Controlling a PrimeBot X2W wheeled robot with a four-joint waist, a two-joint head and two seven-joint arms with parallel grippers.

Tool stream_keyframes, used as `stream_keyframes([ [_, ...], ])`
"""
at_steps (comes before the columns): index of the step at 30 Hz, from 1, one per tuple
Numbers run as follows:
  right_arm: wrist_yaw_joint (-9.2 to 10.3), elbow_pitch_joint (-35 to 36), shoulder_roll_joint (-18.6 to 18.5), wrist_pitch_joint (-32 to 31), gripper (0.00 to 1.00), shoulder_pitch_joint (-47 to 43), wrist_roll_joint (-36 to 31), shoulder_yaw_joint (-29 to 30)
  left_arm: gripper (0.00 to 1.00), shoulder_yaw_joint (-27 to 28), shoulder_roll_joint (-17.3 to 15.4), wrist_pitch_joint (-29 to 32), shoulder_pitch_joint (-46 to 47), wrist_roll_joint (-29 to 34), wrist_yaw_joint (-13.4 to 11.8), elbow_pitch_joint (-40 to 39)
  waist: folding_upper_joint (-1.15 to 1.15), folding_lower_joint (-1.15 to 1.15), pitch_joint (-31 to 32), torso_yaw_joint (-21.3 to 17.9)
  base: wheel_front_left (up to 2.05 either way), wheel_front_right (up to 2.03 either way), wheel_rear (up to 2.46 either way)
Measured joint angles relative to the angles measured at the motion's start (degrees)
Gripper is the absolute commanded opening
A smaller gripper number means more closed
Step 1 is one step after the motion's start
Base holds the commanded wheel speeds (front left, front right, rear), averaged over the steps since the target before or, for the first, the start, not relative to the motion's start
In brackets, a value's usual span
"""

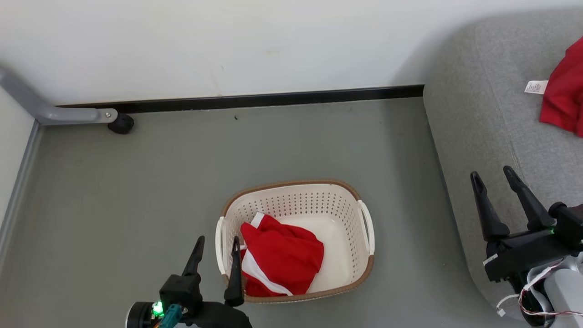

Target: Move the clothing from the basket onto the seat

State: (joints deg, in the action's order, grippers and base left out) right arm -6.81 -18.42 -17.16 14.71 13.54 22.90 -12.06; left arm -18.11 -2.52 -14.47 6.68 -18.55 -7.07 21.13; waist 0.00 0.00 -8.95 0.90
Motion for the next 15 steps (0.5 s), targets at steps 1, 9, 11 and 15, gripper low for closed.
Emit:
stream_keyframes([
  [1, 0.0, 0.4, -0.07, 0.0, 1.0, 0.23, -0.01, 0.18, 1.0, -0.66, 0.0, 0.0, 0.01, -0.11, 0.0, -0.07, 0.0, 0.0, -0.51, -0.06, 0.0, 0.0, 0.0],
  [9, -0.03, 3.63, -1.16, 0.0, 1.0, 3.98, -0.02, 1.08, 1.0, -5.66, -0.02, 0.0, 1.59, -4.98, 0.0, -0.34, 0.0, 0.0, -5.36, -0.67, 0.0, 0.0, 0.0],
  [11, -0.1, 4.78, -1.15, 0.0, 1.0, 5.87, -0.29, 0.68, 1.0, -6.45, -0.02, 0.0, 2.63, -5.98, 0.0, -0.04, 0.0, 0.0, -6.78, -0.9, 0.0, 0.0, 0.0],
  [15, -0.25, 6.39, -1.3, 0.0, 1.0, 8.89, -0.29, 0.25, 1.0, -8.7, -0.1, 0.0, 5.56, -6.11, 0.0, 1.77, 0.01, 0.01, -9.73, -1.51, 0.0, 0.0, 0.0],
])
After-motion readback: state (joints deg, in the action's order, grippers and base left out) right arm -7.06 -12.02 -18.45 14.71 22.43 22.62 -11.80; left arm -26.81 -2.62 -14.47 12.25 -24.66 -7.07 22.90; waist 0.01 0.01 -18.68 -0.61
